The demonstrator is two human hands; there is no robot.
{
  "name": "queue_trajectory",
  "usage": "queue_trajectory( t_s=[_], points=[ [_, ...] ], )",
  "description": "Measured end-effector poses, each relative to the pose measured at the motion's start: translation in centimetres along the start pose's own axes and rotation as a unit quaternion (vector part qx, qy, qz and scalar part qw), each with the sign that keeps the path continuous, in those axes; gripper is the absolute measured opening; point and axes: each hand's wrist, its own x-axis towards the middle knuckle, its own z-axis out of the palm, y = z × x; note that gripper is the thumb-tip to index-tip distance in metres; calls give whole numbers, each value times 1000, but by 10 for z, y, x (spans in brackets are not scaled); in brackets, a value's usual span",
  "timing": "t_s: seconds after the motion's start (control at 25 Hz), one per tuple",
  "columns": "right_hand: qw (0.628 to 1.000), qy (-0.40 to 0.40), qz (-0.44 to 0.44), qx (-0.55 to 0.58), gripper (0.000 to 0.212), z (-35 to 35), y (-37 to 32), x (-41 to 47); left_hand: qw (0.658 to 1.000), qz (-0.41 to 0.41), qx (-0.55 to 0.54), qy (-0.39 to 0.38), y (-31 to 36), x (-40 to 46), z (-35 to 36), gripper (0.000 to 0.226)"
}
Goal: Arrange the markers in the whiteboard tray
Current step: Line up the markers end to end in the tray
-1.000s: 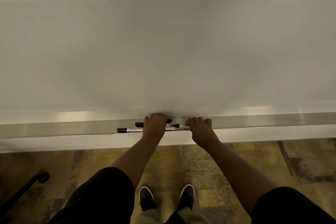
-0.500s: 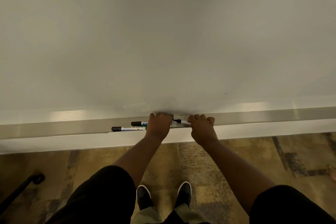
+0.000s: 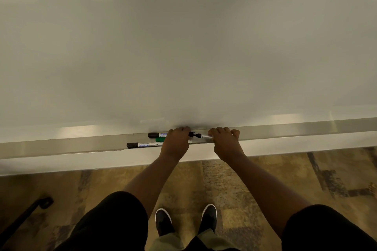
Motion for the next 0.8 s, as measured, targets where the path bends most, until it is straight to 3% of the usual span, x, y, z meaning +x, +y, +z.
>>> queue_trajectory(
  t_s=[0.32, 0.4, 0.48, 0.52, 0.68, 0.8],
  points=[
    [996, 0, -68, 58, 39, -11, -23, 7, 983, -40, -174, 40, -18, -10, -23, 17],
    [990, -6, -81, 113, 26, -14, -26, 10, 933, -139, -331, 43, -24, -11, -28, 17],
    [979, -24, -87, 183, 41, -19, -32, 11, 868, -213, -449, 30, -28, -13, -32, 20],
    [975, -29, -95, 201, 47, -19, -35, 13, 861, -222, -457, 35, -31, -13, -34, 20],
    [971, -27, -116, 206, 28, -17, -46, 19, 887, -213, -402, 79, -38, -13, -40, 22],
    [972, -42, -114, 202, 27, -13, -50, 22, 885, -222, -398, 93, -39, -15, -38, 24]
  ],
)
